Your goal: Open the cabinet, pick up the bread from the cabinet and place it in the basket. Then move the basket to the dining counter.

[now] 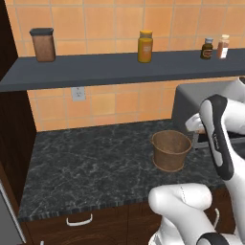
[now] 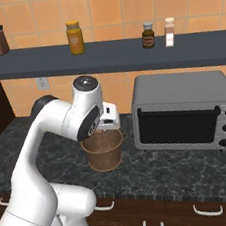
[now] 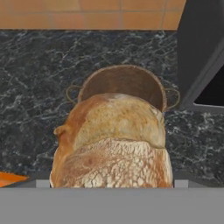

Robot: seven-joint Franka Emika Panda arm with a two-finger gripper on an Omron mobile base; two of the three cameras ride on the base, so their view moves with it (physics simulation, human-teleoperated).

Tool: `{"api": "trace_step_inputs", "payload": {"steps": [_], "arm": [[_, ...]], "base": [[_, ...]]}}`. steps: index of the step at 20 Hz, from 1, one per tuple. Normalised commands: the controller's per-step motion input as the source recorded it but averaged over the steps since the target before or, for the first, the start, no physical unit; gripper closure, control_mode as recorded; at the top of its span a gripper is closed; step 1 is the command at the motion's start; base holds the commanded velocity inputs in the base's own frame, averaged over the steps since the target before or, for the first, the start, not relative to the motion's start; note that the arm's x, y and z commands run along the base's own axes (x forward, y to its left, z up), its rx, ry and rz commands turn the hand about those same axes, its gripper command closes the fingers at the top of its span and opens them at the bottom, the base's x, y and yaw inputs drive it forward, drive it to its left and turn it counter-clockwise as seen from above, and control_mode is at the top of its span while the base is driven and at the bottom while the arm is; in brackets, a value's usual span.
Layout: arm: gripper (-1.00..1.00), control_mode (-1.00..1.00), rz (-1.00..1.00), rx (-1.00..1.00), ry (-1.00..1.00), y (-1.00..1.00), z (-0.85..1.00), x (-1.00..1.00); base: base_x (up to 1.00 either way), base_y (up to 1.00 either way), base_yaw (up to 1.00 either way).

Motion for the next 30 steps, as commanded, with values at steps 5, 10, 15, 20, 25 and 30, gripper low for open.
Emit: {"api": "trace_step_inputs", "payload": {"steps": [5,10,15,20,25,30], "arm": [[1.0,-1.0,0.0,-0.02,0.01,0.23,-0.46,0.19],[1.0,-1.0,0.0,-0.04,0.02,0.21,-0.43,0.36],[1.0,-1.0,0.0,-0.03,0.13,0.02,-0.25,0.45],[1.0,-1.0,0.0,-0.01,0.07,0.0,-0.32,0.47],[1.0,-1.0,0.0,-0.01,0.15,0.0,-0.21,0.52],[1.0,-1.0,0.0,-0.01,0.07,-0.03,-0.28,0.45]], "base": [[0.0,0.0,0.0],[0.0,0.0,0.0],[0.0,0.0,0.0],[0.0,0.0,0.0],[0.0,0.0,0.0],[0.0,0.0,0.0]]}}
